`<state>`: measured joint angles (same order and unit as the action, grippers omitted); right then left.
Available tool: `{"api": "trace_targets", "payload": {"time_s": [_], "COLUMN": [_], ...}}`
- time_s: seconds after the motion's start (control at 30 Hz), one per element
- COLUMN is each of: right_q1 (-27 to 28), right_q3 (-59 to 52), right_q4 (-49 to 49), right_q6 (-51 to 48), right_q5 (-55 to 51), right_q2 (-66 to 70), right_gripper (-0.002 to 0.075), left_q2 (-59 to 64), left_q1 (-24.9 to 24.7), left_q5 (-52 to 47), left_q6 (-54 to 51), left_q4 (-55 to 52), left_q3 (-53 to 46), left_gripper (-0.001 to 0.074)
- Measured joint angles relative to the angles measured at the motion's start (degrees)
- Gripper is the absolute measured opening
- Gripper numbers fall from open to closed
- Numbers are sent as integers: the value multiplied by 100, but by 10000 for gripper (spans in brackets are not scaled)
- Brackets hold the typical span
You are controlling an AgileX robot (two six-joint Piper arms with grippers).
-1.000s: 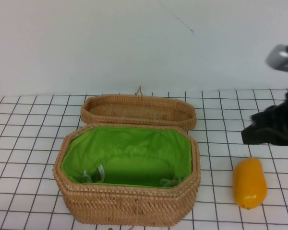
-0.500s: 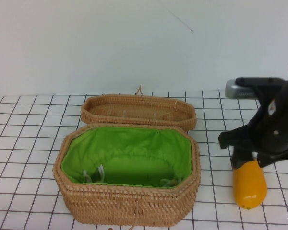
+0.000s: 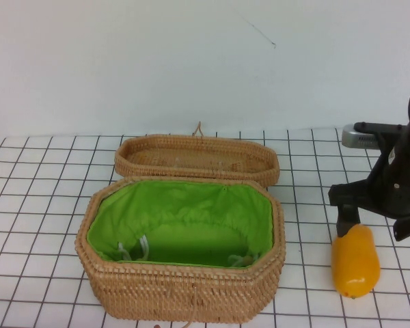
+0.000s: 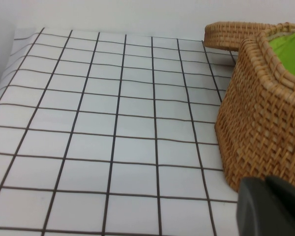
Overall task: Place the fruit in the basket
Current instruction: Pick up the mango on the table
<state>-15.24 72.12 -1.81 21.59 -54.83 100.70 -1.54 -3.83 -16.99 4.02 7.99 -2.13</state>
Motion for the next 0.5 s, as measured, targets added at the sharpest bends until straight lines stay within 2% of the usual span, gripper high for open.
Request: {"api": "trace_targets", "payload": {"time_s": [0.27, 0.5], "right_q1": [97, 97], "right_q3": [0, 0], "right_q4": [-330, -116], "right_q6": [-375, -350], "right_q5": [246, 480], "right_q2": [492, 991], "right_gripper": [692, 692], "left_q2": [0, 0], "left_q1": [0, 0], "left_q5": [0, 0], "left_q6": [0, 0], "left_q4": [0, 0], "left_q3": [0, 0], "left_gripper": [1, 1]}}
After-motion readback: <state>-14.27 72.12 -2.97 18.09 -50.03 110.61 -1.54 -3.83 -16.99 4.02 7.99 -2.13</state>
